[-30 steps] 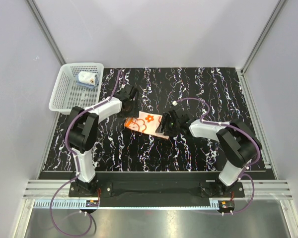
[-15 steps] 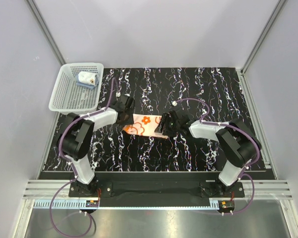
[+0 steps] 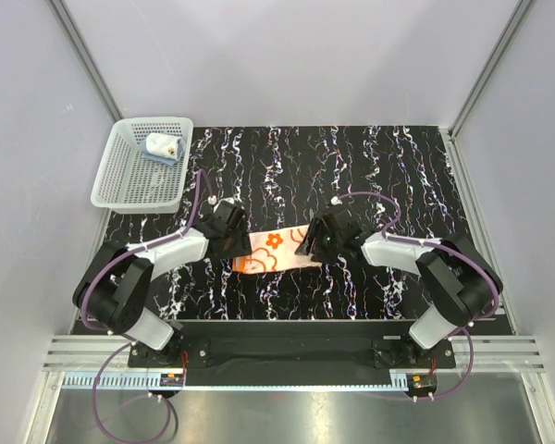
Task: Roll the towels
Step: Fold the towel
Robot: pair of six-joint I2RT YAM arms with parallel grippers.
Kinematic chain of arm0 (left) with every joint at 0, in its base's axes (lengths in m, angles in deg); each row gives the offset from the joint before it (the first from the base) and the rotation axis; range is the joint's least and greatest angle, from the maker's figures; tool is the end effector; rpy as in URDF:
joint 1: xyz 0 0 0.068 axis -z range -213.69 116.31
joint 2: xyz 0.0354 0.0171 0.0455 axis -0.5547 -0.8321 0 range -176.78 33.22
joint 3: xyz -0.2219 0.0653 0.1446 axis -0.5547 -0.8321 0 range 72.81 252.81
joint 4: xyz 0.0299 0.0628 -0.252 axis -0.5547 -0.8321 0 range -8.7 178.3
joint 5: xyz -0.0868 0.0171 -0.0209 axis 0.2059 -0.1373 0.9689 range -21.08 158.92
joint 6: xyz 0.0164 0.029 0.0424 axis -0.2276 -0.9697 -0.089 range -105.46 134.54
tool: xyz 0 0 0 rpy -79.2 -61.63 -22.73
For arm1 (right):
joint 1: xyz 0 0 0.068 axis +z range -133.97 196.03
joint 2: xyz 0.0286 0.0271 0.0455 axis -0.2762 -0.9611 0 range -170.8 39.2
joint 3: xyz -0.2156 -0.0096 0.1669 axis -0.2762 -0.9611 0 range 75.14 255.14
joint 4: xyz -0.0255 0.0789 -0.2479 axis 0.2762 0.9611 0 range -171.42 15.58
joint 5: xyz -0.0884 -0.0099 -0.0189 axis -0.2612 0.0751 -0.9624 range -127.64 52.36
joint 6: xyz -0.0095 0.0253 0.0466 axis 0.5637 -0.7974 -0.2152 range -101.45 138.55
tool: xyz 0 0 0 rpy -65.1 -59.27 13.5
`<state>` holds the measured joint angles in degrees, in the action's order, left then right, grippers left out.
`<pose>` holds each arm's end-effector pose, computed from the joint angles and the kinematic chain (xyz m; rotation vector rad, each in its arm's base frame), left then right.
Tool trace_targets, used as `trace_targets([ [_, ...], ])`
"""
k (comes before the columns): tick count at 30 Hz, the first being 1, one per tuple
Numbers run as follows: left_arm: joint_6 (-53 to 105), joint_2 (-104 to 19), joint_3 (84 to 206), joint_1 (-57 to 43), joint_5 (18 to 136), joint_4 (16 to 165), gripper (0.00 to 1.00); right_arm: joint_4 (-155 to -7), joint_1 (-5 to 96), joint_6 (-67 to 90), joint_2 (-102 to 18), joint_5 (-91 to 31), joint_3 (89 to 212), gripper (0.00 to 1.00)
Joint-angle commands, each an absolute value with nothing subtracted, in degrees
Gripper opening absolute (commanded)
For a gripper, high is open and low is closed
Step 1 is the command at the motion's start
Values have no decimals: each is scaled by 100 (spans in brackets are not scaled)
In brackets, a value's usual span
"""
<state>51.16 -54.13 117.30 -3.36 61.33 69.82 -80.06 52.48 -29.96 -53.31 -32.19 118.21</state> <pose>0.2445 -0.1376 0.1587 -0.1898 2.6374 -0.2265 0.2439 0.1843 0.1454 0.2299 2.5971 0.7184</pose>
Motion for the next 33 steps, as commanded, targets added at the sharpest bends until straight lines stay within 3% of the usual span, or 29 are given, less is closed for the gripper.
trace_targets([
  [1, 5268, -5380, 11561, -336, 5961, 6247, 66, -6069, 5303, -2909, -5608, -3658, 11293, 65],
  [4, 5304, -5116, 11674, -328, 5750, 6071, 77, -5692, 5374, -2918, -5388, -3738, 11469, 65],
  [7, 5304, -4792, 11876, -336, 5592, 5816, 80, -5234, 5522, -2944, -5037, -4071, 11767, 67],
  [14, 5286, -3877, 12193, -3, 5451, 5578, 80, -4478, 6015, -2883, -4474, -4414, 12856, 71],
  [22, 5357, -3647, 11974, 867, 6311, 6376, 77, -5319, 6103, -2821, -4096, -3782, 12824, 65],
  [26, 5348, -4007, 11851, 1498, 6856, 7298, 75, -5839, 6103, -2978, -3973, -3370, 12472, 56],
  [31, 5453, -4631, 11868, 1895, 7393, 8021, 72, -6532, 6103, -3172, -4007, -3149, 11858, 32],
  [33, 5523, -4816, 11860, 1931, 7314, 8074, 72, -6674, 6086, -3225, -4104, -3184, 11681, 29],
])
